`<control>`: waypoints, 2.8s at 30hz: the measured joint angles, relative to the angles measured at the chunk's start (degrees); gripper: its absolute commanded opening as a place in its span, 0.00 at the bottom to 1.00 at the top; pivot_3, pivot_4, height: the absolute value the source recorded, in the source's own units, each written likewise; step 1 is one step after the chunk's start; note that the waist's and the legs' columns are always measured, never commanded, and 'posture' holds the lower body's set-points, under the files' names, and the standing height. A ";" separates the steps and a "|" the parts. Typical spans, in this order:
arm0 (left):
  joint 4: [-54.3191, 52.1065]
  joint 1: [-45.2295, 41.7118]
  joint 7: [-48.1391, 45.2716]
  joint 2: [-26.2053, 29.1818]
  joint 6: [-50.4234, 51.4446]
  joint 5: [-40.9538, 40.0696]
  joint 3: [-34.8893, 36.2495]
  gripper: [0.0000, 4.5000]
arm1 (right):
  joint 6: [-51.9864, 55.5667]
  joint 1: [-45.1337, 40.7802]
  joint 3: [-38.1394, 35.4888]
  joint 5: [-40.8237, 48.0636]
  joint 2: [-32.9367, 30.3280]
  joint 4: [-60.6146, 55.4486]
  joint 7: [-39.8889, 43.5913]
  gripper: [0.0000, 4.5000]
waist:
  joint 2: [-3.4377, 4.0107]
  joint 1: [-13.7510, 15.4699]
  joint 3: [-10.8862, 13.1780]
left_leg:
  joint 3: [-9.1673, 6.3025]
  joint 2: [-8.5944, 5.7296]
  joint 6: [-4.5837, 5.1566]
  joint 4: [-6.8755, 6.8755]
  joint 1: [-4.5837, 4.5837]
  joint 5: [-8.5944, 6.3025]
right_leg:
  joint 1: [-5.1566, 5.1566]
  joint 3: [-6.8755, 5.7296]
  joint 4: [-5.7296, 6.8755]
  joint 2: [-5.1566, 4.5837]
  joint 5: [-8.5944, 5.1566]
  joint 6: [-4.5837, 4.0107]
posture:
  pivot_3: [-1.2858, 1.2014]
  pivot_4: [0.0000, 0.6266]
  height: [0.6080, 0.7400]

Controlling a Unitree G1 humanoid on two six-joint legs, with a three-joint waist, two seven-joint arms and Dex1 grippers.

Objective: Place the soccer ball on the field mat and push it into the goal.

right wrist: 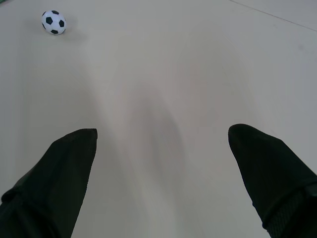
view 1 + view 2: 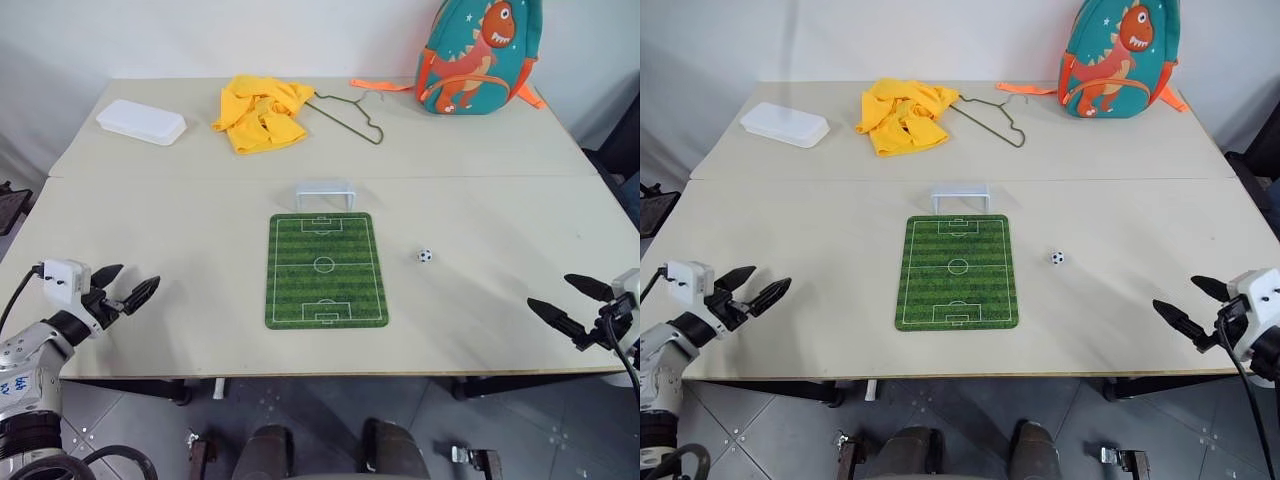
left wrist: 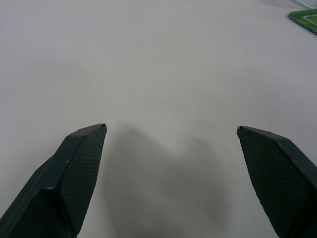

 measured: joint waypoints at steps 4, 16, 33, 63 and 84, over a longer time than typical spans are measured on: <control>0.30 -0.39 -0.30 0.48 0.04 0.01 -0.06 1.00 | 0.09 -0.32 0.00 0.00 0.00 0.00 0.00 0.99 | 0.00 -0.01 0.00 | 0.00 0.00 0.00 0.00 0.00 0.00 | 0.00 0.00 0.01 0.00 0.00 0.00 | 0.52 0.24 1.00; -4.02 -0.69 -5.48 0.70 -0.80 -0.07 -2.44 1.00 | 9.39 -2.60 1.33 0.88 -3.60 -9.80 -0.27 0.99 | 0.00 -0.10 0.00 | 0.00 0.04 -0.01 0.05 0.00 0.00 | -0.03 0.01 0.05 0.02 0.00 0.00 | 0.52 0.24 1.00; 2.79 -3.12 -41.77 1.19 -17.93 -9.66 -6.48 1.00 | 10.99 -34.34 29.46 -8.65 -1.14 1.47 5.48 0.99 | -0.02 -1.58 0.02 | 0.13 0.08 0.05 0.33 -0.19 -0.13 | -0.20 0.00 0.17 0.02 0.00 0.00 | 0.52 0.24 1.00; 0.26 5.71 -41.78 6.17 -22.54 -19.67 -13.90 1.00 | -10.53 -51.93 37.63 -21.28 12.42 36.83 13.12 0.19 | 0.04 -3.03 0.06 | 0.35 0.15 0.00 0.58 -0.22 -0.16 | -0.55 0.24 0.75 0.02 0.01 -0.02 | 0.52 0.24 1.00; -0.85 4.01 -41.78 6.55 -24.38 -23.75 -22.36 1.00 | 39.81 -45.91 55.62 -14.67 15.33 -27.04 8.58 0.19 | 0.10 -2.69 0.09 | 0.48 0.36 -0.05 0.73 -0.33 -0.34 | -0.77 0.32 0.88 0.18 0.01 -0.10 | 0.52 0.24 1.00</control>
